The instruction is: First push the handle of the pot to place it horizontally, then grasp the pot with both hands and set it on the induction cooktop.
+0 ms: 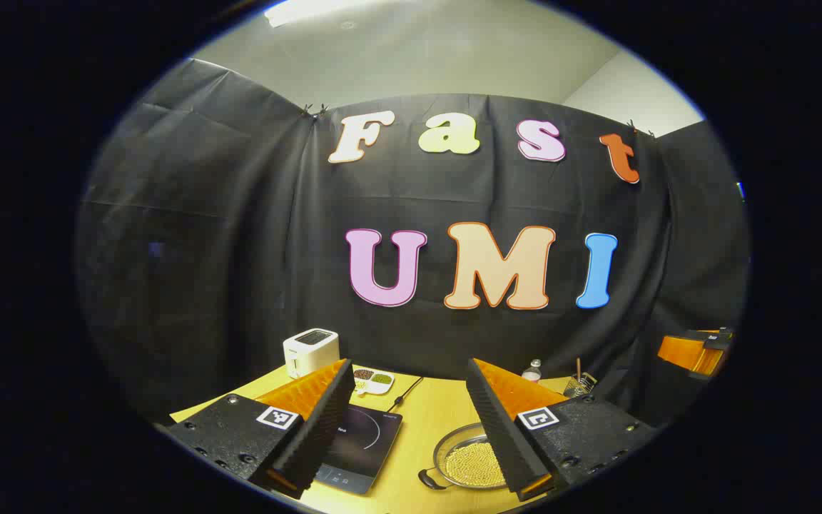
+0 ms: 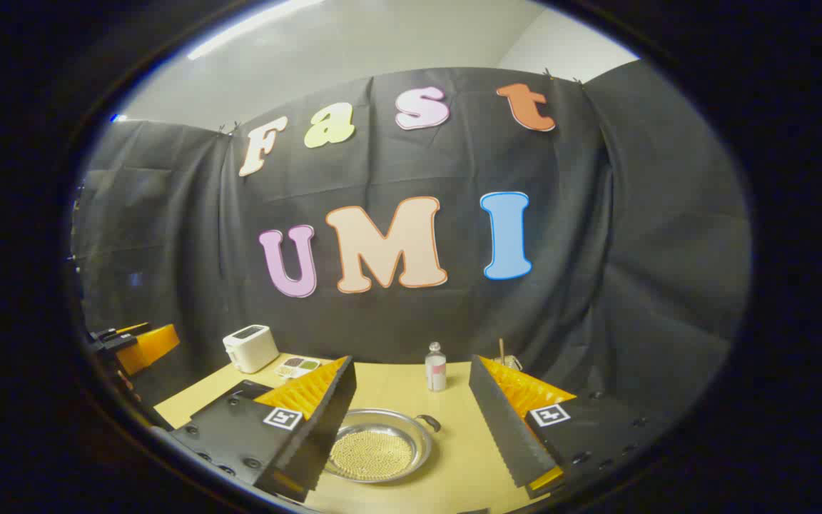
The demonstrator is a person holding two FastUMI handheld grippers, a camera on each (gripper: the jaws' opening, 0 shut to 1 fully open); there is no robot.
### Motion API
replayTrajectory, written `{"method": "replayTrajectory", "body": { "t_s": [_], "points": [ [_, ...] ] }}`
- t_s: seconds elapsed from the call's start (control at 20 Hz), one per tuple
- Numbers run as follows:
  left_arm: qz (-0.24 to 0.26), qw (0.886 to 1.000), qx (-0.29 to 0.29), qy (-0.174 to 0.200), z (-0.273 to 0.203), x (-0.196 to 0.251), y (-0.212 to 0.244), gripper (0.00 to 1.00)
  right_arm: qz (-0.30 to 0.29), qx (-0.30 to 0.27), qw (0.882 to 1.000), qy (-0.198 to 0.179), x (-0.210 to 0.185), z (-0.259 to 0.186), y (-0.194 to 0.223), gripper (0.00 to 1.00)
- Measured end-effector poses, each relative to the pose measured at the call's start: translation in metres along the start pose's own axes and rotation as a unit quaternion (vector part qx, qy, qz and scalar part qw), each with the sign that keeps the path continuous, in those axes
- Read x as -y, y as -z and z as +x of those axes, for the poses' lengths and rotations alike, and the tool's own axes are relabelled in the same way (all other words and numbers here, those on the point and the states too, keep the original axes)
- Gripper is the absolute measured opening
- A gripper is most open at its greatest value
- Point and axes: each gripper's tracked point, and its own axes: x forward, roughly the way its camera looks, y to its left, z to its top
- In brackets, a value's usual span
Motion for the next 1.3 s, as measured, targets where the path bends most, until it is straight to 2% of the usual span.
{"method": "replayTrajectory", "body": {
  "t_s": [0.25,0.3,0.4,0.45,0.55,0.6,0.7,0.75,0.8,1.05,1.1,1.25,1.3],
  "points": [
    [0.003,1.000,0.000,-0.010,0.009,0.012,0.005,0.92,0.013,-0.010,1.000,-0.009,0.014,0.012,0.010,0.94],
    [0.003,1.000,0.001,-0.012,0.011,0.014,0.005,0.96,0.013,-0.012,1.000,-0.012,0.015,0.014,0.010,0.94],
    [0.003,1.000,-0.001,-0.018,0.014,0.016,0.008,0.92,0.012,-0.015,1.000,-0.018,0.016,0.020,0.011,0.94],
    [0.002,1.000,-0.002,-0.021,0.016,0.016,0.009,0.96,0.011,-0.017,1.000,-0.023,0.014,0.022,0.011,0.94],
    [-0.001,1.000,-0.003,-0.022,0.017,0.018,0.011,0.96,0.006,-0.016,0.999,-0.029,0.014,0.026,0.011,0.94],
    [-0.002,1.000,-0.005,-0.023,0.018,0.018,0.012,0.92,0.005,-0.015,0.999,-0.029,0.014,0.029,0.011,1.00],
    [-0.002,1.000,-0.010,-0.027,0.019,0.016,0.016,0.96,0.007,-0.022,0.999,-0.032,0.013,0.033,0.014,0.99],
    [-0.002,0.999,-0.013,-0.030,0.020,0.014,0.019,0.96,0.009,-0.025,0.999,-0.033,0.012,0.035,0.016,0.94],
    [-0.001,0.999,-0.015,-0.030,0.022,0.013,0.019,0.96,0.011,-0.027,0.999,-0.033,0.011,0.036,0.017,0.94],
    [0.007,1.000,-0.018,-0.022,0.032,0.005,0.021,0.96,0.009,-0.038,0.999,-0.015,0.006,0.041,0.024,0.93],
    [0.006,1.000,-0.017,-0.018,0.035,0.003,0.020,0.92,0.012,-0.037,0.999,-0.011,0.002,0.042,0.024,0.93],
    [-0.013,1.000,-0.015,0.002,0.044,-0.003,0.021,0.95,0.013,-0.039,0.999,0.004,-0.012,0.041,0.027,0.93],
    [-0.018,1.000,-0.017,0.008,0.046,-0.007,0.021,0.92,0.016,-0.039,0.999,0.007,-0.017,0.041,0.026,0.93]
  ]
}}
